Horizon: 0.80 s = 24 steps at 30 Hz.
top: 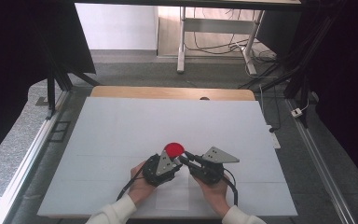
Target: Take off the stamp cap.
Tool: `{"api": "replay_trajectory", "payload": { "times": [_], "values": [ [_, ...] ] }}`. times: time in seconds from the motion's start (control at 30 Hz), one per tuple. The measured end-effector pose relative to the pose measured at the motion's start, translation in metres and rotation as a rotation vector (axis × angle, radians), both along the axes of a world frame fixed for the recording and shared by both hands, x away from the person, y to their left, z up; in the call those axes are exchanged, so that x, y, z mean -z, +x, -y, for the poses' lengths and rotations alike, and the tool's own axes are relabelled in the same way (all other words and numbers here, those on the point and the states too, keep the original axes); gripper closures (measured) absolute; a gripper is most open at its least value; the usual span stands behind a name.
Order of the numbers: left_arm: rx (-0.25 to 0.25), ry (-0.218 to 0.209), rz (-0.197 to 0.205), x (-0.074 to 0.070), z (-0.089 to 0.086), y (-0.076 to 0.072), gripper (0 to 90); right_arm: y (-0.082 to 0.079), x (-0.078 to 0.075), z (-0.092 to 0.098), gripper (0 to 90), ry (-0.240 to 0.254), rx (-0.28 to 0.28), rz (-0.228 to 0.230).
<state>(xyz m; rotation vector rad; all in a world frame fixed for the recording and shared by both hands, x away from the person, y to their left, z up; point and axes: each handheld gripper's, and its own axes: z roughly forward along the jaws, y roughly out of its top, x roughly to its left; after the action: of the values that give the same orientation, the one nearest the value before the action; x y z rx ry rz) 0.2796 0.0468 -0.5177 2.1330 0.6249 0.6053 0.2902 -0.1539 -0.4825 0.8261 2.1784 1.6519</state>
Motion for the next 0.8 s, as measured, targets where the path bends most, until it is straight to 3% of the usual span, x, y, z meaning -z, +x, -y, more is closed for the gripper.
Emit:
{"api": "replay_trajectory", "payload": {
  "times": [0.1,0.17,0.27,0.43,0.8],
  "values": [
    [0.006,0.042,-0.003,0.003,0.000,0.001,65.9,0.000,-0.001,0.001,75.2,0.005,0.005,0.009],
    [0.000,0.022,-0.013,0.004,-0.003,0.003,65.9,0.001,-0.006,0.006,75.2,0.007,0.024,0.034],
    [-0.007,-0.018,-0.007,0.000,-0.007,0.004,65.9,0.004,-0.009,0.013,75.2,0.028,0.036,0.016],
    [0.004,-0.002,-0.001,0.001,-0.006,0.003,65.8,0.005,-0.007,0.012,75.2,0.011,0.026,0.011],
    [0.002,-0.023,-0.009,-0.001,-0.013,0.002,65.6,0.005,-0.005,0.012,75.1,0.007,0.021,0.004]
  ]
}}
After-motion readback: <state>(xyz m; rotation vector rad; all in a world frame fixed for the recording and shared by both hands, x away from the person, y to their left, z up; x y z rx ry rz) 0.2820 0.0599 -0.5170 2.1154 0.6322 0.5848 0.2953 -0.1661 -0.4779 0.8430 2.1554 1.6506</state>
